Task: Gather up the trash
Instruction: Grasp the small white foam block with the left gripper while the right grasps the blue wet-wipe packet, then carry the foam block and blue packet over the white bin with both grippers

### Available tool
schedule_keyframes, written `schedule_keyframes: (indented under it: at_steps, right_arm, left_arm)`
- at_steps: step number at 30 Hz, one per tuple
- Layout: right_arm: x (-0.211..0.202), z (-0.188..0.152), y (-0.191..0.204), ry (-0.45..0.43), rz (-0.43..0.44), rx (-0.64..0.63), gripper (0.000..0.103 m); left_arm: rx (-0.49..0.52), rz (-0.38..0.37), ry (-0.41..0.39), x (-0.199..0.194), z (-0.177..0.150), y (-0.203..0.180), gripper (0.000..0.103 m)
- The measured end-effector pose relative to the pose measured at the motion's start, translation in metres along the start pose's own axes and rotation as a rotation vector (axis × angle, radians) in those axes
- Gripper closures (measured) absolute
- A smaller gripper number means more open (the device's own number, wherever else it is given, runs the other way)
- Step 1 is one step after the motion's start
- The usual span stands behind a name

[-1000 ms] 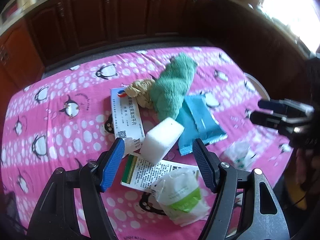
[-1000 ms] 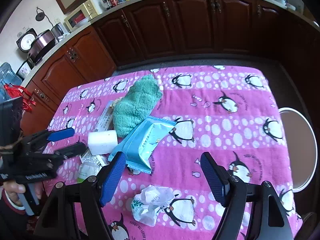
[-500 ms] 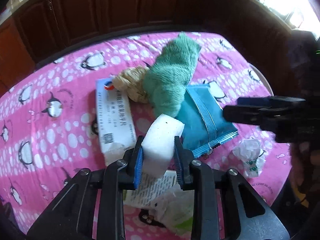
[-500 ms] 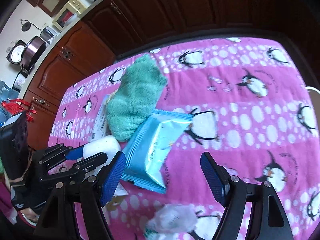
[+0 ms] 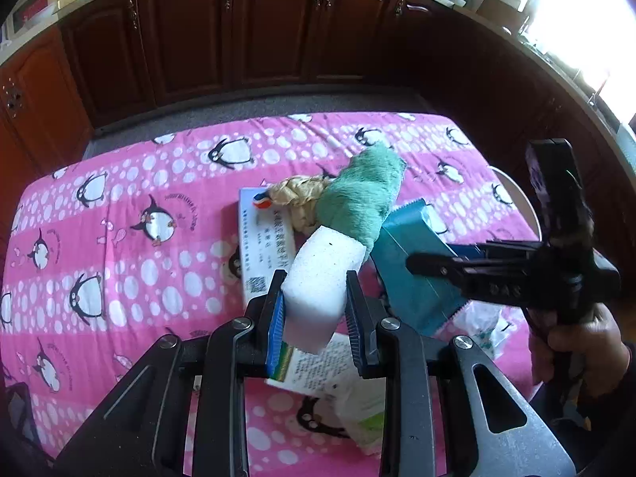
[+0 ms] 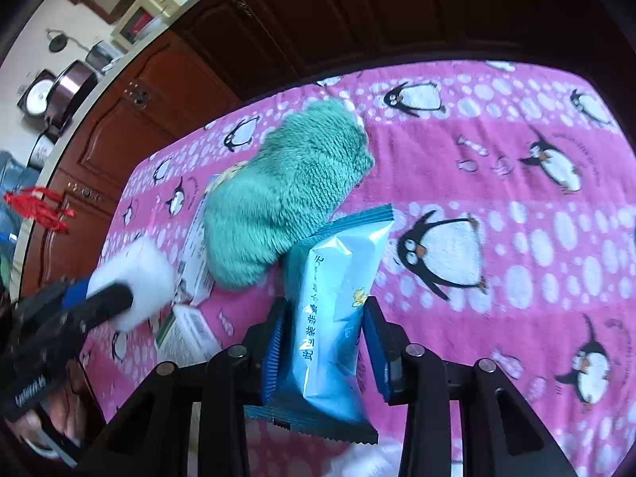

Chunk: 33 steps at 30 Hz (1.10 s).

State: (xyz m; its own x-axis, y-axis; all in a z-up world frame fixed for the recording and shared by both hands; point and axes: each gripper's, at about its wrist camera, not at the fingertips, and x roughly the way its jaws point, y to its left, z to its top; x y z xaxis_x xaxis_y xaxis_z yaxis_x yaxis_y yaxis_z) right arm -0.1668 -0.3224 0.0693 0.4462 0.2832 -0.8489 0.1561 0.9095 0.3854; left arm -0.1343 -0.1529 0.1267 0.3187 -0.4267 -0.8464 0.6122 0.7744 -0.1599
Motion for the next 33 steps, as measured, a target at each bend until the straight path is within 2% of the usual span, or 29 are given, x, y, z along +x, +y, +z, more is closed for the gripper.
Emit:
schedule_keyframes:
  at_steps: [10, 20, 27, 33]
  right_arm:
    - [-0.074, -0.011, -0.016, -0.13, -0.002, -0.015, 0.071]
    - [-0.124, -0.018, -0.036, -0.226, -0.03, 0.004, 0.071]
    - [-0.152, -0.026, -0.063, -0.274, -0.051, 0.043, 0.071]
    - [-0.176, -0.029, -0.086, -0.315, -0.082, 0.08, 0.071]
  left_arm:
    - [0.055, 0.0, -0.033, -0.009, 0.015, -0.043, 0.078]
    - [0.119, 0.0, -0.06, -0.014, 0.03, -0.087, 0.078]
    - [0.168, -0.017, -0.063, -0.013, 0.038, -0.121, 0.078]
    - [0.186, -0.072, -0.065, -0.013, 0.049, -0.148, 0.078]
